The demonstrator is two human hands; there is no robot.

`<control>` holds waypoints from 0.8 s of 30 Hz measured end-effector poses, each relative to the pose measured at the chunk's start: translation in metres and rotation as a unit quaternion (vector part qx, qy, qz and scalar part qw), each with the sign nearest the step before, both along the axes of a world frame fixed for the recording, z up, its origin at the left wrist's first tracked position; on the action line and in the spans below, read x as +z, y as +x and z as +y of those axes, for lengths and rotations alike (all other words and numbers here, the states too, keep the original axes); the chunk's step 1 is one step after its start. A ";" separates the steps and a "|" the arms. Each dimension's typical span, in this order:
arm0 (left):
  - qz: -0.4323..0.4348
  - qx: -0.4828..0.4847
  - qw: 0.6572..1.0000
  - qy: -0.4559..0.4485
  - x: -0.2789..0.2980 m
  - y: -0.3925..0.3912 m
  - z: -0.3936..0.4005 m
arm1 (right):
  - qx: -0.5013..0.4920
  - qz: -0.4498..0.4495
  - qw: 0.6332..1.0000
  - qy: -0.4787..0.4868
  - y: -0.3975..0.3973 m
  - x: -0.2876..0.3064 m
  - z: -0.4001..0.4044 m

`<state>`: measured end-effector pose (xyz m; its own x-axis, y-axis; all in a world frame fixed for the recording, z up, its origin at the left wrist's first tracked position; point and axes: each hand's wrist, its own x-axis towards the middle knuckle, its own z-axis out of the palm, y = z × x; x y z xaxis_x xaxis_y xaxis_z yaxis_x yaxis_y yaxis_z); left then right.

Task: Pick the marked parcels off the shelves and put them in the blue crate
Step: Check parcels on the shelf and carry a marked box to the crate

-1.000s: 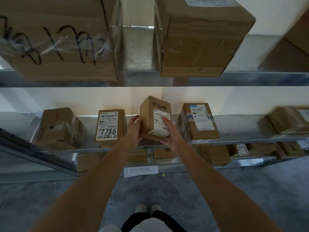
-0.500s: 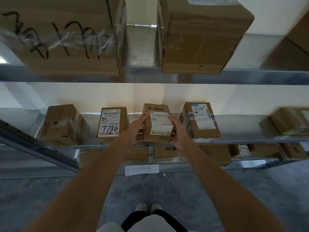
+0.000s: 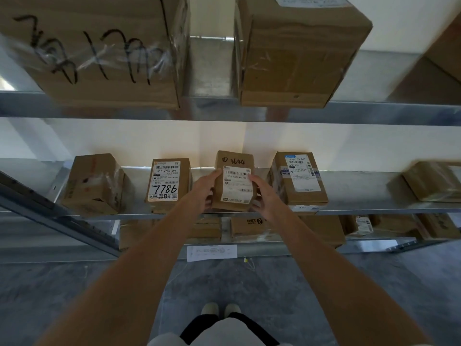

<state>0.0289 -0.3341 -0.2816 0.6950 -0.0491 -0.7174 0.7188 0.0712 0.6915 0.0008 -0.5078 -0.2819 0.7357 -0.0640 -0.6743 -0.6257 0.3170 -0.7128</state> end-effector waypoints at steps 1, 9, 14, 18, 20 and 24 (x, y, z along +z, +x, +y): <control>-0.021 0.004 1.000 0.013 -0.002 0.000 -0.001 | -0.004 -0.001 1.000 -0.005 -0.001 -0.001 0.002; -0.031 0.011 0.999 0.022 -0.006 -0.008 -0.011 | 0.005 0.017 0.999 -0.029 0.001 -0.008 0.011; -0.017 -0.041 0.997 0.055 -0.001 -0.014 -0.009 | 0.020 0.044 0.999 -0.009 0.002 -0.017 0.010; -0.112 0.008 0.990 0.080 0.016 -0.012 0.016 | 0.015 -0.006 0.995 -0.097 0.005 -0.026 0.013; -0.168 0.091 0.979 0.068 0.023 -0.008 0.038 | -0.046 -0.107 0.953 -0.279 0.008 -0.026 0.018; -0.257 0.224 0.920 0.191 0.031 -0.002 0.085 | -0.087 -0.242 0.857 -0.447 0.015 -0.008 0.053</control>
